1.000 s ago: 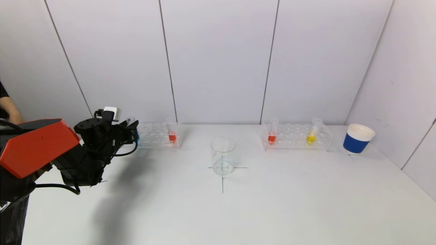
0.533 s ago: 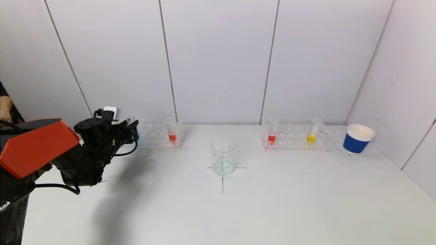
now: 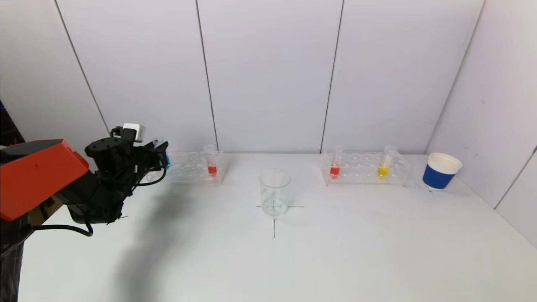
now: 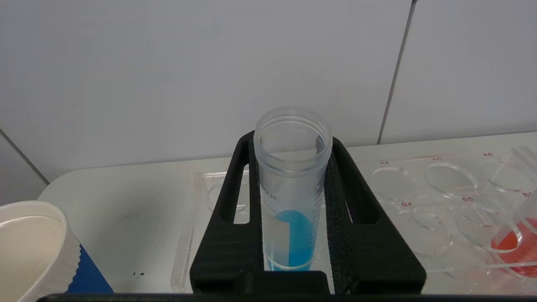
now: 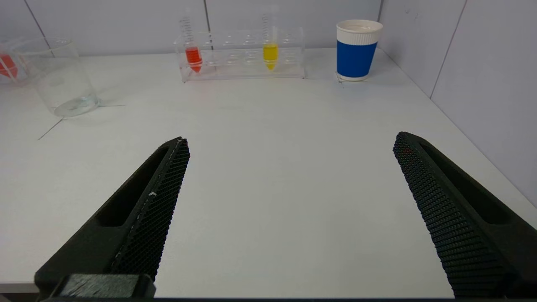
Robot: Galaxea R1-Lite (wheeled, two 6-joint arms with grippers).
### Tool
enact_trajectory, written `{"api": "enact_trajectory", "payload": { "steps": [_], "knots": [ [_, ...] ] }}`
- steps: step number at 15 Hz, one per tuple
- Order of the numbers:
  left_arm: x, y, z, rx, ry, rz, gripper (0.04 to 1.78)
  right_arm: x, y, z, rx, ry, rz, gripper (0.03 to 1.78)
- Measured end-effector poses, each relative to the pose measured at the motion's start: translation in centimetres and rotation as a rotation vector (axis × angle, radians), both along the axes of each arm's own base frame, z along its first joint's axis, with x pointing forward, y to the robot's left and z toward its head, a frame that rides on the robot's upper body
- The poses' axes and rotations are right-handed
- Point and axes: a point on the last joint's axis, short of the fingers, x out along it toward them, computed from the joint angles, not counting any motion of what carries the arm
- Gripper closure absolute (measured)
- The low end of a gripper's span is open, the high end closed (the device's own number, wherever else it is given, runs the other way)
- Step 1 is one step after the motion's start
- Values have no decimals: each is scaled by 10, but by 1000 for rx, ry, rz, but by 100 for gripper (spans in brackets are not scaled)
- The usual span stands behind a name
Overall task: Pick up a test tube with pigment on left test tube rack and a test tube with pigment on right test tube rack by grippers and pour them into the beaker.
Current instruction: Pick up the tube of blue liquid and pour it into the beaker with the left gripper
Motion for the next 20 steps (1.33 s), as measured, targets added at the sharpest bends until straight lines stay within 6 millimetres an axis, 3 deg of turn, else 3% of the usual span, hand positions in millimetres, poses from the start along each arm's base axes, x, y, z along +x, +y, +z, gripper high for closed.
{"api": "enact_trajectory", "payload": {
  "steps": [6, 11, 20],
  "knots": [
    [-3, 0, 37, 1, -8, 0, 138, 0, 0, 0, 0, 0, 0, 4],
    [-9, -8, 82, 1, -15, -14, 138, 0, 0, 0, 0, 0, 0, 4],
    [-33, -53, 160, 7, -21, -116, 138, 0, 0, 0, 0, 0, 0, 4]
  ]
}}
